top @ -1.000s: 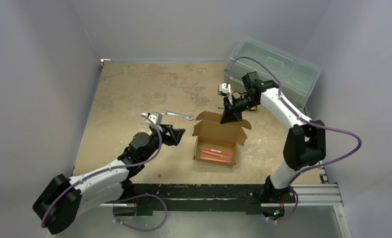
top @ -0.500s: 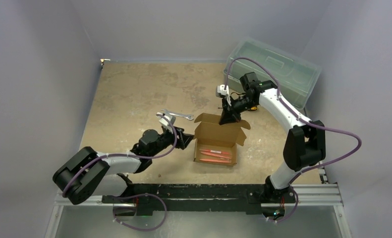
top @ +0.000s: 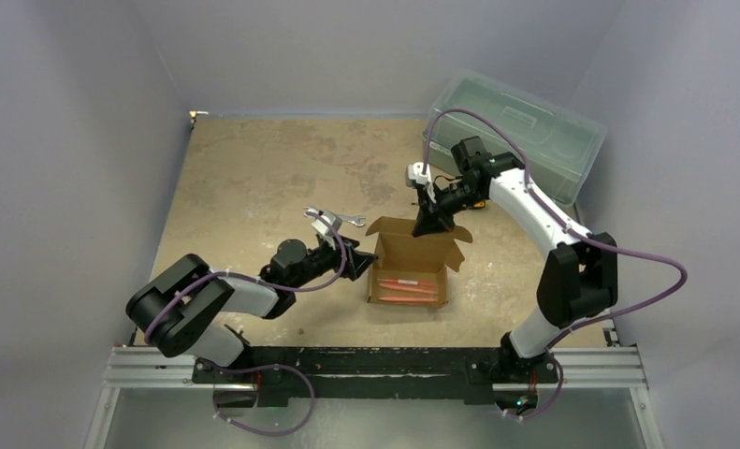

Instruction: Fold the paper box

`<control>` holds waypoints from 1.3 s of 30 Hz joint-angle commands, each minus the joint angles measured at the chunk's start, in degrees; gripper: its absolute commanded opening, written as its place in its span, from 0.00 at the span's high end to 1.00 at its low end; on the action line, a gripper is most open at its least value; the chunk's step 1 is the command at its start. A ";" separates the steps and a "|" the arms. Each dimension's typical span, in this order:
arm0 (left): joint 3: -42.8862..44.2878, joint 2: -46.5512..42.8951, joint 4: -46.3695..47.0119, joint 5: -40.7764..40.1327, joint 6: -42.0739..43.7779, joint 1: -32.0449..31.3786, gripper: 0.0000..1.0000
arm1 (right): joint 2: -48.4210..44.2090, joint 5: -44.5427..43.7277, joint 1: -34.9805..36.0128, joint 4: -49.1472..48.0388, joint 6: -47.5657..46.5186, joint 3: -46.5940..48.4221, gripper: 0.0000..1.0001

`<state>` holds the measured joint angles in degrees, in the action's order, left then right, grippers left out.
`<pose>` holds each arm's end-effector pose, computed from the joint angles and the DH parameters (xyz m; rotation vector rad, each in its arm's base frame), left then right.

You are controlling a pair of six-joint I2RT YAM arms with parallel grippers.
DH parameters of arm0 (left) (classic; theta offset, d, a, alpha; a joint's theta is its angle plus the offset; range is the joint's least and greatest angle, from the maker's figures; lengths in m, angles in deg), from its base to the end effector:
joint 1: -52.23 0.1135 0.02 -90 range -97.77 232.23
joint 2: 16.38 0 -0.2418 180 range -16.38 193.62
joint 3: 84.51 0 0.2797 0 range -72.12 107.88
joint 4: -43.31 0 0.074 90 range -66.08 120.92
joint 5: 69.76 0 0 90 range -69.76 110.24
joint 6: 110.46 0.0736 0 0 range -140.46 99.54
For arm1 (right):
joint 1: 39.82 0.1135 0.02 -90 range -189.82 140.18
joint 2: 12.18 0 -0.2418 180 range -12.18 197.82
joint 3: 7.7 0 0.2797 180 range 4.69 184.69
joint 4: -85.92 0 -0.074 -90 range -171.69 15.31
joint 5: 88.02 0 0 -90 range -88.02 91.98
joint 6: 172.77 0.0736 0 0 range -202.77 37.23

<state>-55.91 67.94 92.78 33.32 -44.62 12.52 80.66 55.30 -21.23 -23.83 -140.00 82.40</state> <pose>0.2189 -0.2035 0.1071 0.4209 1.7342 -1.0145 0.3090 0.1662 0.2288 -1.6033 1.7680 1.0099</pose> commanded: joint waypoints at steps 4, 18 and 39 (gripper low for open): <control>0.12 2.17 8.95 3.54 2.54 0.40 0.34 | -3.63 0.87 1.25 2.70 -6.84 0.09 1.00; -3.25 8.67 27.00 8.70 9.39 0.33 0.38 | -3.73 0.25 3.40 6.29 -14.27 -1.04 0.99; -1.80 14.59 38.60 14.47 8.27 0.25 0.52 | -3.45 0.12 3.70 6.89 -15.08 -1.07 0.98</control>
<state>-58.71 81.60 115.82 46.02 -36.34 12.52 78.17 54.01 -18.06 -17.95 -153.75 81.33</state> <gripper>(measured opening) 0.479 0.017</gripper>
